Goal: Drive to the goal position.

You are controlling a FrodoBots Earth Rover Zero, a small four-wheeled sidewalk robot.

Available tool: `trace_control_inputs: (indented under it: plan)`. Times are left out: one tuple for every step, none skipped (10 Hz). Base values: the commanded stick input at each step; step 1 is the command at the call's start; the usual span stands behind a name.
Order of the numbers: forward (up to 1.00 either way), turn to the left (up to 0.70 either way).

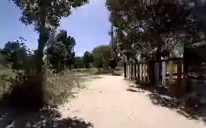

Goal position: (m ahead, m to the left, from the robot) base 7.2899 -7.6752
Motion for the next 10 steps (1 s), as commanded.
trace_control_inputs:
  plan:
    - [0.85,0.00]
    - [0.85,0.00]
    - [0.85,0.00]
    - [0.85,0.00]
    - [0.85,0.00]
    - [0.85,0.00]
    - [0.85,0.00]
    - [0.85,0.00]
    - [0.85,0.00]
    - [0.85,0.00]
